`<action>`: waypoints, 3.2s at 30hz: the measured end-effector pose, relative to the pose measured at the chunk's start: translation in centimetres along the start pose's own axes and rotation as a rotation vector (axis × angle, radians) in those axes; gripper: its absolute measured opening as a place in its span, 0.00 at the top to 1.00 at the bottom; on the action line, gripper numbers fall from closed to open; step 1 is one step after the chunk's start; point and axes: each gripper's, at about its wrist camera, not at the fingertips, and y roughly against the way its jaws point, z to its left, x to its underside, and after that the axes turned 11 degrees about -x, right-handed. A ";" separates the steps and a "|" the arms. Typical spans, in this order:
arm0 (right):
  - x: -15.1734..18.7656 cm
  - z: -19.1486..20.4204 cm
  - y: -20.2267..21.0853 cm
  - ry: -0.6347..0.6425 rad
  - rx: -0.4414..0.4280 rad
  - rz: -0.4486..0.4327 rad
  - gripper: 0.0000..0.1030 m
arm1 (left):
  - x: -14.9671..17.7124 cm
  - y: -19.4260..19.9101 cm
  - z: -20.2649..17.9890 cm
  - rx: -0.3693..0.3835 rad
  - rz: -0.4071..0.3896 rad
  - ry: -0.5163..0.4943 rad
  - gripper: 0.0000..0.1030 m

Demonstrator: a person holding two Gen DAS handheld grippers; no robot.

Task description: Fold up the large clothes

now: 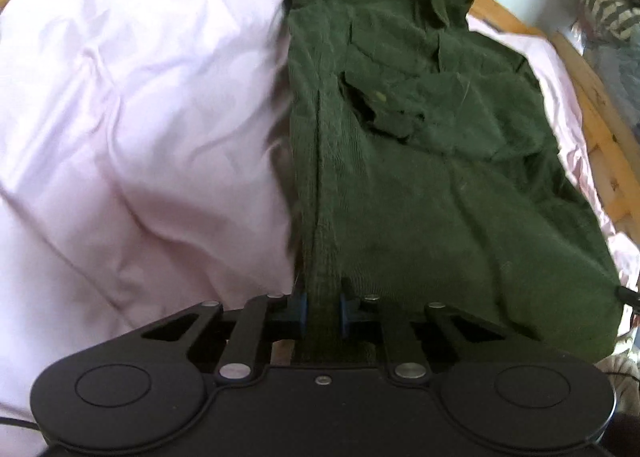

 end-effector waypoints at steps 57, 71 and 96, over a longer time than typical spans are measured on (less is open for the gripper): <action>-5.1 9.7 -22.9 0.529 -0.240 -0.180 0.00 | -27.9 -2.3 15.6 -0.476 -0.627 0.570 1.00; -5.8 8.9 -20.0 0.436 -0.237 -0.298 0.00 | -21.5 8.7 -5.5 -0.303 -0.945 0.019 1.00; -7.3 9.6 -18.3 0.250 -0.516 -0.120 0.00 | -5.6 -4.6 -13.1 0.058 -0.333 -0.631 0.20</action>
